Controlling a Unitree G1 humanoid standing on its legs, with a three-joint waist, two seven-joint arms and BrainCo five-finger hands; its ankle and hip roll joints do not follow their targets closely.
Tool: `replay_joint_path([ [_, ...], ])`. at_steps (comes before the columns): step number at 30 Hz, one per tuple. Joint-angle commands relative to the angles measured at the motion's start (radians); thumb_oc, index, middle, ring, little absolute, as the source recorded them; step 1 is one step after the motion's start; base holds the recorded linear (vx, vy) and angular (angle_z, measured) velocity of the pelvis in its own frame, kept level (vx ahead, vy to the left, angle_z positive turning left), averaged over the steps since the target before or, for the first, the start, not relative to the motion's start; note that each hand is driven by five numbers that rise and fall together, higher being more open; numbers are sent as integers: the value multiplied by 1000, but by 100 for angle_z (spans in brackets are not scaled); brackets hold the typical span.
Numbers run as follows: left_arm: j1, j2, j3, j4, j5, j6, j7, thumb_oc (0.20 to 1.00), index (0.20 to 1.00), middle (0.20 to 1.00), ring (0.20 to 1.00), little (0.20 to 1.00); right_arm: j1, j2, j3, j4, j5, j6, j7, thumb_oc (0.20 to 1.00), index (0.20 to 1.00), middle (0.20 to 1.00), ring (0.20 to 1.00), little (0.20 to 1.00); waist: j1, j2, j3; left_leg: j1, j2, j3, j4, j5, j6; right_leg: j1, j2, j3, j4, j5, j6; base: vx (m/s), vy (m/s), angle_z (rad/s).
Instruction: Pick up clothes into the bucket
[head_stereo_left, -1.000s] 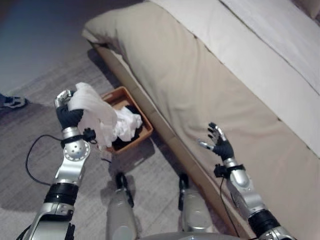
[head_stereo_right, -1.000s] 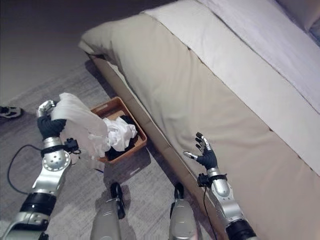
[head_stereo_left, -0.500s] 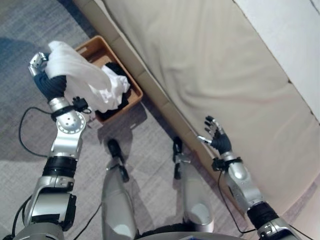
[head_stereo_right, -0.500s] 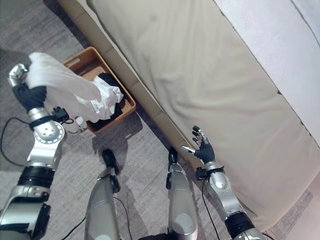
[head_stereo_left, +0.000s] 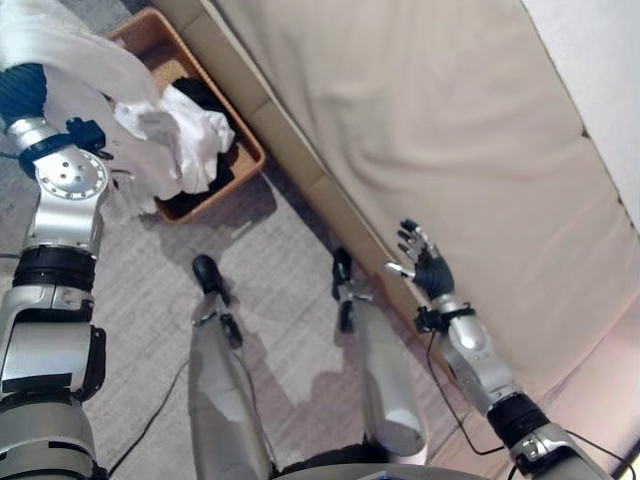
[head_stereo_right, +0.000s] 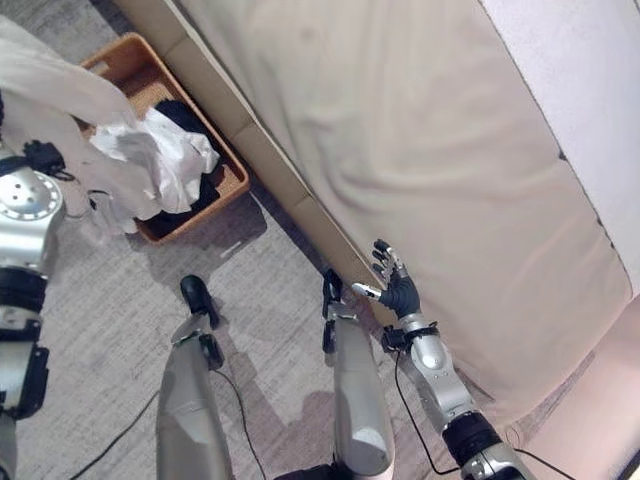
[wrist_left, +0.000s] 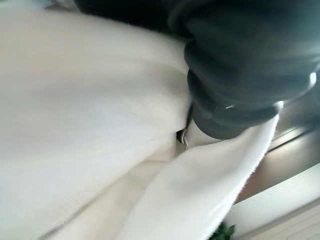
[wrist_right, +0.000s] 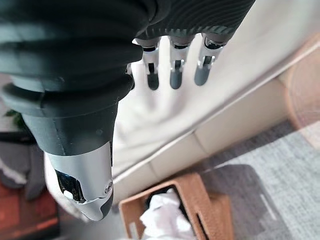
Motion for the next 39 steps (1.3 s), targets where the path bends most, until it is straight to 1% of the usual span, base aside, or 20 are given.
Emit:
replay_joint_path([
  [1,-29,66,-19,25,-22,-45,10,200,200,200,200,200,38,-11,-2,-53,56,-78,6,1000,1000,1000,1000,1000,7,-34,-51,-64,24,-85,92,-91,-25,-55,-54,44,-52,122,46,0,0,0],
  [4,-14,58,-22,91,-34,-38,-13,200,200,200,200,200,51,-16,-6,-88,76,-92,14,1000,1000,1000,1000,1000,-7,-40,-42,-133,33,-93,140,-105,-23,-132,-44,60,-11,112,41,4,-2,-7],
  [8,21,51,-17,77,4,-28,-16,200,200,200,200,200,65,-22,-20,-101,73,-98,18,1000,1000,1000,1000,1000,-10,-35,-40,-178,38,-91,179,-117,-19,-187,-37,72,27,103,36,16,16,-5],
  [9,33,41,-16,100,9,-21,-23,200,200,200,200,200,65,-26,-26,-102,66,-103,14,1000,1000,1000,1000,1000,-17,-33,-39,-200,44,-89,196,-123,-17,-214,-31,80,40,101,35,0,0,0],
  [12,24,37,-20,117,8,-14,-26,200,200,200,200,200,67,-28,-28,-106,71,-103,19,1000,1000,1000,1000,1000,-22,-31,-42,-217,45,-88,201,-125,-17,-239,-28,85,46,98,34,25,-2,-6],
  [16,-42,48,-71,162,17,-3,-37,200,200,200,200,200,71,-38,-28,-88,72,-102,30,1000,1000,1000,1000,1000,-38,-22,-57,-236,47,-89,193,-116,-18,-268,-26,90,51,98,32,16,-2,-4],
  [18,-67,53,-84,170,14,-4,-39,200,200,200,200,200,74,-38,-29,-86,73,-103,34,1000,1000,1000,1000,1000,-41,-21,-62,-236,47,-89,189,-114,-18,-273,-25,90,53,98,32,12,2,-5],
  [21,-130,61,-118,180,-8,-15,-39,200,200,200,200,200,72,-47,-25,-78,75,-104,42,1000,1000,1000,1000,1000,-48,-12,-75,-237,53,-85,181,-110,-21,-282,-20,92,53,98,31,3,1,-1],
  [24,-212,96,-178,190,-2,-22,-38,200,200,200,200,200,68,-60,-22,-70,78,-102,52,1000,1000,1000,1000,1000,-60,2,-102,-233,61,-82,163,-101,-25,-283,-14,92,44,99,30,2,-4,-1],
  [27,-268,112,-208,208,-18,-30,-37,200,200,200,200,200,65,-65,-21,-69,82,-103,58,1000,1000,1000,1000,1000,-64,7,-115,-228,66,-81,151,-98,-27,-283,-10,94,35,101,30,5,-7,-8],
  [28,-320,123,-240,209,-30,-40,-35,200,200,200,200,200,65,-74,-18,-67,90,-104,63,1000,1000,1000,1000,1000,-72,13,-128,-224,70,-79,141,-94,-30,-280,-5,95,26,104,31,3,-17,-7],
  [31,-348,133,-260,205,-39,-51,-36,200,200,200,200,200,65,-77,-21,-67,95,-104,65,1000,1000,1000,1000,1000,-73,18,-136,-219,74,-80,128,-88,-32,-278,-4,94,18,106,32,3,-10,-2],
  [35,-328,147,-248,213,-52,-65,-42,200,200,200,200,200,75,-79,-25,-68,104,-104,71,1000,1000,1000,1000,1000,-72,20,-145,-217,77,-81,125,-84,-34,-276,1,95,16,102,31,-1,-7,-4],
  [39,-278,137,-211,271,-57,-53,-52,200,200,200,200,200,87,-83,-29,-80,109,-112,69,1000,1000,1000,1000,1000,-75,16,-151,-235,80,-83,135,-85,-34,-294,4,95,25,99,28,-8,-28,-4],
])
